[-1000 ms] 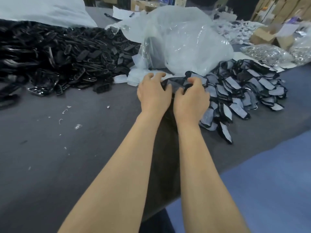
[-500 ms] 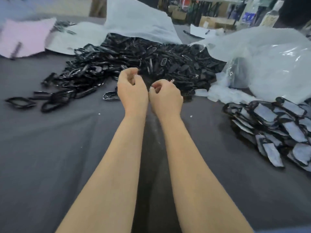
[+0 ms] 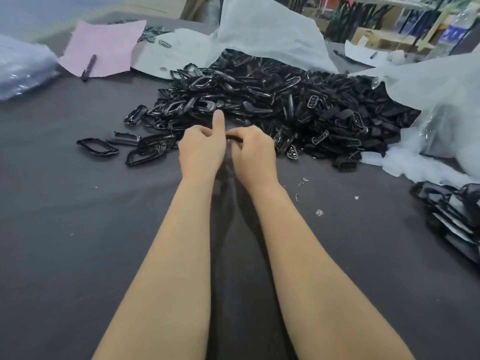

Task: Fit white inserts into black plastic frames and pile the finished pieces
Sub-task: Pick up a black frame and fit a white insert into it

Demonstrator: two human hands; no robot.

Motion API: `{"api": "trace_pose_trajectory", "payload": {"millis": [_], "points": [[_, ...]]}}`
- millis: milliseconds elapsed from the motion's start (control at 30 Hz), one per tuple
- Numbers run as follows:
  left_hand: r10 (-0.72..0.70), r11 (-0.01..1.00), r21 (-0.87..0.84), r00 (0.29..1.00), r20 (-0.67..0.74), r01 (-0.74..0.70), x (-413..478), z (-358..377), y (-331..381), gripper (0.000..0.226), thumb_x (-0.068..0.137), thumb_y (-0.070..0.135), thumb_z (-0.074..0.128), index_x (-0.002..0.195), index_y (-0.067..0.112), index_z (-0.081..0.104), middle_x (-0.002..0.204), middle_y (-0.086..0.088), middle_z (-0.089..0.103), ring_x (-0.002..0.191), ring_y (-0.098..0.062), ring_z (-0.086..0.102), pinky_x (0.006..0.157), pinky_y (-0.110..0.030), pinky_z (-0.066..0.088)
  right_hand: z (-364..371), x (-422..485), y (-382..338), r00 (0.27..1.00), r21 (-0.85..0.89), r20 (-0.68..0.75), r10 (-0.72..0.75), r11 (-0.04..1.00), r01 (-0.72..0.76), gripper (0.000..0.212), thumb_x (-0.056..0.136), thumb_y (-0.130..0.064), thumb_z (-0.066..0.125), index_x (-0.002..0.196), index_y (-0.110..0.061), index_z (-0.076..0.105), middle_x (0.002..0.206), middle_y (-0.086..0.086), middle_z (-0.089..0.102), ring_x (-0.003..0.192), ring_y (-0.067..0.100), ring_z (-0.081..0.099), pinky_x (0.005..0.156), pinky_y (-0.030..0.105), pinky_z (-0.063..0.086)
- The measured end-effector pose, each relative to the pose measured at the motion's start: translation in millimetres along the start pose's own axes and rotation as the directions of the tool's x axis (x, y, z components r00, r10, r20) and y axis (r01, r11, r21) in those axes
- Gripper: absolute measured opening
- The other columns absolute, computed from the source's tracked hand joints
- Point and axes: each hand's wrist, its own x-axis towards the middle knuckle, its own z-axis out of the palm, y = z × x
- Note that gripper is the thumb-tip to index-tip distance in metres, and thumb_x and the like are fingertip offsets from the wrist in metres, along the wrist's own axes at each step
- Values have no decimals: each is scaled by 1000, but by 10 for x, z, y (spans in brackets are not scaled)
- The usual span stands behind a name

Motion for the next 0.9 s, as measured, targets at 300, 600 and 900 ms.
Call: {"api": "trace_pose_trajectory", "payload": {"millis": [300, 600, 900], "points": [[-88, 850, -521, 996, 5, 78, -128, 184, 108, 11, 99, 5, 45, 98, 15, 51, 78, -2, 63, 52, -3, 62, 47, -16, 46, -418, -24, 444, 924, -184, -141, 356, 907, -378, 37, 90, -25, 61, 125, -13, 54, 131, 10, 47, 118, 28, 48, 91, 29, 37], [-81, 748, -647, 988, 134, 149, -427, 529, 299, 13, 99, 4, 42, 100, 13, 50, 81, -3, 65, 56, -4, 64, 55, -19, 51, -661, -86, 698, 939, 28, -83, 335, 942, -334, 7, 87, -16, 64, 94, -16, 62, 79, -7, 57, 84, 17, 56, 71, 23, 36], [-111, 628, -759, 985, 133, 174, -690, 636, 290, 13, 99, 3, 42, 100, 13, 52, 80, -4, 66, 53, -3, 64, 55, -17, 52, -816, -263, 830, 920, 417, -36, 390, 843, -341, 10, 82, -18, 73, 79, -19, 63, 71, 1, 67, 63, 12, 61, 71, 33, 53]]}}
